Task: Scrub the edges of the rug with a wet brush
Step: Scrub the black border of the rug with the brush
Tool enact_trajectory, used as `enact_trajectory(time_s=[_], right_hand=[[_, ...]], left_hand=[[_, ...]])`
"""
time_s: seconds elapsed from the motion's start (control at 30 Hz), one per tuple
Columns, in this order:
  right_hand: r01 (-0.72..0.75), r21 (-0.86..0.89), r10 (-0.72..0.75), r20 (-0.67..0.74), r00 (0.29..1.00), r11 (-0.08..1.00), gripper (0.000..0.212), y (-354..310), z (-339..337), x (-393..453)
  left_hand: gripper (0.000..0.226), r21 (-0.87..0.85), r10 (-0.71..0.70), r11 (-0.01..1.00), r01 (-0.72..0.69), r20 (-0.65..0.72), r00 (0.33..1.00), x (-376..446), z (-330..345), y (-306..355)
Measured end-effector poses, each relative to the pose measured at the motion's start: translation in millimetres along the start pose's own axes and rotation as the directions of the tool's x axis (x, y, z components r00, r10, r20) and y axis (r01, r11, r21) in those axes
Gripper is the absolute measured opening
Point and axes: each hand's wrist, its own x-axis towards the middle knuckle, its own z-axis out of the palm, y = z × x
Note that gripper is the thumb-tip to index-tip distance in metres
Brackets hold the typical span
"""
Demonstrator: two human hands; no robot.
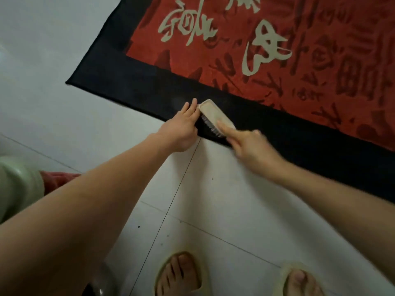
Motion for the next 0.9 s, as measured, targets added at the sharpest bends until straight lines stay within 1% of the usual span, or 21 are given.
enact_trajectory(time_s=[0.03,0.07,0.1,0.13,0.17,0.2,0.23,0.27,0.3,0.37,0.4,0.43,0.47,0.5,0.53,0.57,0.63,0.67,0.73,0.8,0.9], right_hand=[[-0.054,-0.073,0.052,-0.032,0.998,0.996,0.044,15,-14,11],[-0.128,-0.097,0.119,-0.09,0.989,0.987,0.042,27,-23,19],[-0.184,-0.058,0.174,-0.138,0.975,0.981,0.043,31,-23,22],[-0.18,-0.022,0.175,-0.136,0.975,0.983,0.045,23,-18,16],[-0.108,0.004,0.108,-0.089,0.99,0.994,0.048,11,-8,6],[-0.029,0.048,0.03,-0.009,1.0,0.998,0.049,4,-2,-5],[0.032,0.044,-0.034,0.066,0.997,0.999,0.049,3,-2,-13],[0.054,-0.008,-0.053,0.069,0.996,0.999,0.047,8,-9,-12],[0.011,-0.059,-0.009,0.028,1.0,0.998,0.045,21,-18,-3],[-0.113,-0.012,0.112,-0.085,0.99,0.994,0.042,31,-22,4],[-0.091,0.018,0.092,-0.056,0.994,0.996,0.043,25,-15,-4],[0.005,0.049,-0.007,0.044,0.999,0.999,0.043,13,-8,-17],[0.092,0.062,-0.101,0.17,0.98,0.994,0.043,3,-7,-33],[0.151,0.08,-0.166,0.257,0.952,0.985,0.043,-2,-13,-47],[0.174,0.07,-0.187,0.281,0.941,0.982,0.043,-1,-23,-55],[0.125,0.073,-0.139,0.236,0.962,0.99,0.043,6,-39,-62],[-0.02,0.123,0.009,0.093,0.996,0.992,0.044,26,-67,-68],[-0.072,0.09,0.07,0.031,0.997,0.993,0.045,36,-85,-76],[-0.141,-0.005,0.141,-0.005,0.99,0.99,0.045,52,-113,-90],[-0.217,-0.054,0.211,-0.098,0.973,0.975,0.045,74,-141,-106],[-0.37,0.007,0.361,-0.239,0.902,0.929,0.043,106,-168,-129]], left_hand=[[0.065,-0.03,-0.003,1.0,0.003,0.004,1.0,0,-3,1],[0.064,-0.057,0.0,0.998,0.001,0.007,1.0,0,-6,0],[0.063,-0.092,-0.001,0.996,0.002,0.009,1.0,1,-8,-1],[0.061,-0.129,-0.004,0.992,0.004,0.003,1.0,1,-10,-2],[0.06,-0.151,-0.005,0.989,0.004,-0.01,1.0,0,-11,-5],[0.06,-0.165,-0.009,0.986,0.005,-0.025,1.0,0,-12,-7],[0.059,-0.175,-0.014,0.985,0.008,-0.034,0.999,-1,-12,-8],[0.059,-0.173,-0.013,0.985,0.008,-0.029,0.999,-2,-12,-7],[0.058,-0.164,-0.016,0.986,0.014,-0.012,1.0,-2,-14,-6],[0.055,-0.114,-0.026,0.993,0.028,0.016,1.0,-2,-18,2],[0.051,-0.064,-0.05,0.997,0.05,0.011,0.999,-2,-20,6],[0.047,0.0,-0.086,0.996,0.086,-0.023,0.996,0,-25,11],[0.044,0.068,-0.124,0.989,0.13,-0.08,0.989,3,-30,16],[0.045,0.133,-0.145,0.977,0.166,-0.15,0.978,8,-36,21],[0.047,0.182,-0.148,0.965,0.187,-0.206,0.967,13,-41,26],[0.047,0.231,-0.11,0.96,0.16,-0.218,0.97,22,-45,36],[0.046,0.292,-0.034,0.952,0.087,-0.183,0.983,37,-48,57],[0.045,0.311,0.028,0.95,0.019,-0.146,0.989,47,-49,79],[0.042,0.329,0.136,0.938,-0.107,-0.066,0.989,60,-46,124],[0.038,0.314,0.245,0.918,-0.24,0.024,0.969,64,-42,173],[0.04,0.265,0.365,0.88,-0.395,0.157,0.918,60,-33,233]])
